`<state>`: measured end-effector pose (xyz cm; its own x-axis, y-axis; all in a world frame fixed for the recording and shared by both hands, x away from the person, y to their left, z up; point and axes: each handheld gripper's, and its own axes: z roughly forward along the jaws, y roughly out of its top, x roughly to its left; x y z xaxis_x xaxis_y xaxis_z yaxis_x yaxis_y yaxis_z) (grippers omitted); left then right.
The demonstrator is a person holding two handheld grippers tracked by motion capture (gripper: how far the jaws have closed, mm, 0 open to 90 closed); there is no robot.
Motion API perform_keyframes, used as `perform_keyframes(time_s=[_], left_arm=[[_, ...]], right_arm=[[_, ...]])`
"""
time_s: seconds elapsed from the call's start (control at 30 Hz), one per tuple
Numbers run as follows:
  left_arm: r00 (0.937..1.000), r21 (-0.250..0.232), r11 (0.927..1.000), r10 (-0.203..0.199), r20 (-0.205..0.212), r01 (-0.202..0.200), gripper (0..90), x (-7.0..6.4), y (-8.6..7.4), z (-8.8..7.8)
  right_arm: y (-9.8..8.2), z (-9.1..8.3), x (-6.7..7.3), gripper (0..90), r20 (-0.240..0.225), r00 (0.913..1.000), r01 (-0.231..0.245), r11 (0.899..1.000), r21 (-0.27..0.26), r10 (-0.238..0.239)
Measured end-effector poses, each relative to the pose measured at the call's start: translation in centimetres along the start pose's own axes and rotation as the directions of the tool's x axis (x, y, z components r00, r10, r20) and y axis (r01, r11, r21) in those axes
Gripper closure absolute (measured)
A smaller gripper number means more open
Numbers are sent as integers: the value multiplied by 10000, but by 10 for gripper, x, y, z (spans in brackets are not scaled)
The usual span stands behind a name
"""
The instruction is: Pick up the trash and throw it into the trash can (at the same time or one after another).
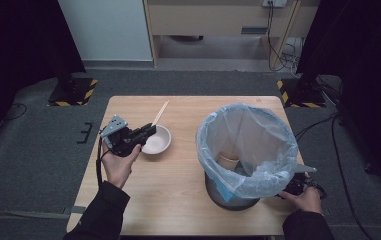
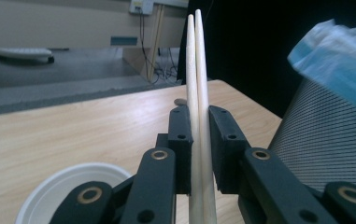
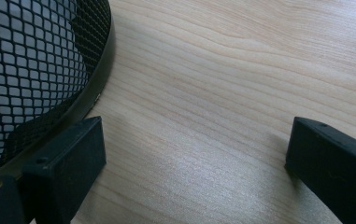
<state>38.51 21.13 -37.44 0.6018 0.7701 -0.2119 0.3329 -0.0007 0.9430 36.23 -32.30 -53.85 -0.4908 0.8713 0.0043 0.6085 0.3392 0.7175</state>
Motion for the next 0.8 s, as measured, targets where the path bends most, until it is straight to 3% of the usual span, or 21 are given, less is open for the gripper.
perform_keyframes(time_s=[0.43, 0.8], left_arm=[[9974, -714, 9966, 454, 555, -414, 795, -25, 19, -16], [9928, -1195, 9911, 707, 966, -589, 795, -38, 29, -26]], right_arm=[[0, 0, 0, 49, -6, 10000, 7, 10000, 1, -7], [0, 0, 0, 49, -7, 10000, 4, 10000, 2, -4]])
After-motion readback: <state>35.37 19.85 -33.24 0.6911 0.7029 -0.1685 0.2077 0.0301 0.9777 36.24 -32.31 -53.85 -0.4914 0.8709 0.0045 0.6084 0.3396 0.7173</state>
